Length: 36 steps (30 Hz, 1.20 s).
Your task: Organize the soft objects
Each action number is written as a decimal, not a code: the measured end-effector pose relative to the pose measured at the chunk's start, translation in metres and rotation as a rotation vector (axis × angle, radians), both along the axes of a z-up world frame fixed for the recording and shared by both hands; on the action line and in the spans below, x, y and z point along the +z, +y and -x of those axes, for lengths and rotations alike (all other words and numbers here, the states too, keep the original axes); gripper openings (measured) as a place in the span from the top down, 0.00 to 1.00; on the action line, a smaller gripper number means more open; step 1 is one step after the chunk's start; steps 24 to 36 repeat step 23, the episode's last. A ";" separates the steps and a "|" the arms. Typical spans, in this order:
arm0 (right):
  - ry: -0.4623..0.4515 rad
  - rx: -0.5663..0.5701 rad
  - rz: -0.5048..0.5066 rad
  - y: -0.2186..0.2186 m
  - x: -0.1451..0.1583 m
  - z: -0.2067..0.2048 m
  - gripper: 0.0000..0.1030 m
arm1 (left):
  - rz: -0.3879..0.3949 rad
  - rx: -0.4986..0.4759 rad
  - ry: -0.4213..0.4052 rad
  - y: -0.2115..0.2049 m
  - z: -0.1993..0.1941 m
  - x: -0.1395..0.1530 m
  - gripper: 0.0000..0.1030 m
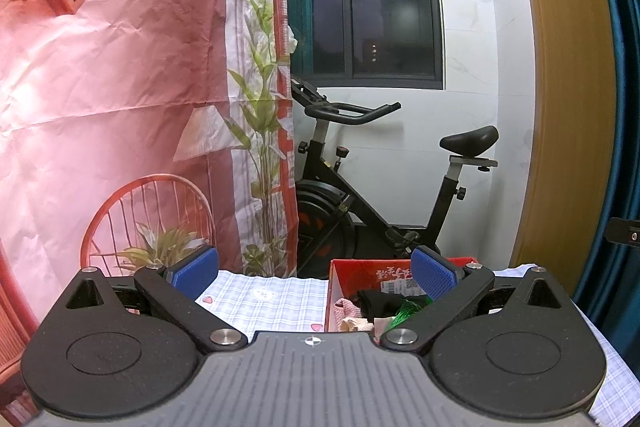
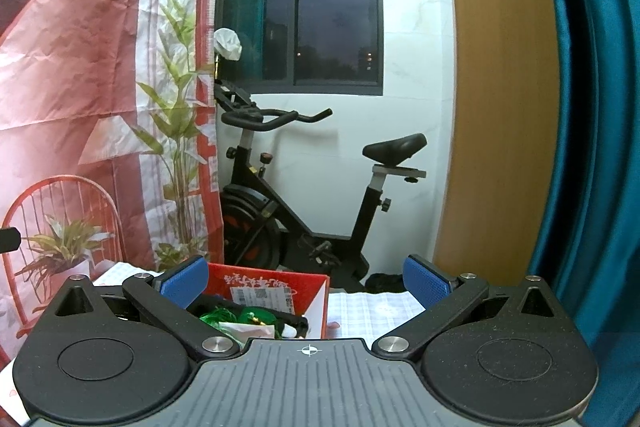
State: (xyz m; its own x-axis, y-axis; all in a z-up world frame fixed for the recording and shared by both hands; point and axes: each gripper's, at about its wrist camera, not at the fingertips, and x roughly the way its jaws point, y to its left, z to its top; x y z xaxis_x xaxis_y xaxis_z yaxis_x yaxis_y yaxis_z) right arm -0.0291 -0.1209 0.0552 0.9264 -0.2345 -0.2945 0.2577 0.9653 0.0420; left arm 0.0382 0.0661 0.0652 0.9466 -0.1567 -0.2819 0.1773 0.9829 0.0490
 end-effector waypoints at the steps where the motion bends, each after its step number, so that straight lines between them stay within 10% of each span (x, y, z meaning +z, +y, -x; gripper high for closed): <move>1: -0.001 -0.001 -0.001 0.000 0.000 0.000 0.00 | 0.001 -0.001 0.000 0.000 0.000 0.000 0.00; 36: -0.002 -0.003 -0.006 0.000 -0.001 0.002 0.00 | 0.012 0.000 0.002 -0.003 0.001 -0.002 0.00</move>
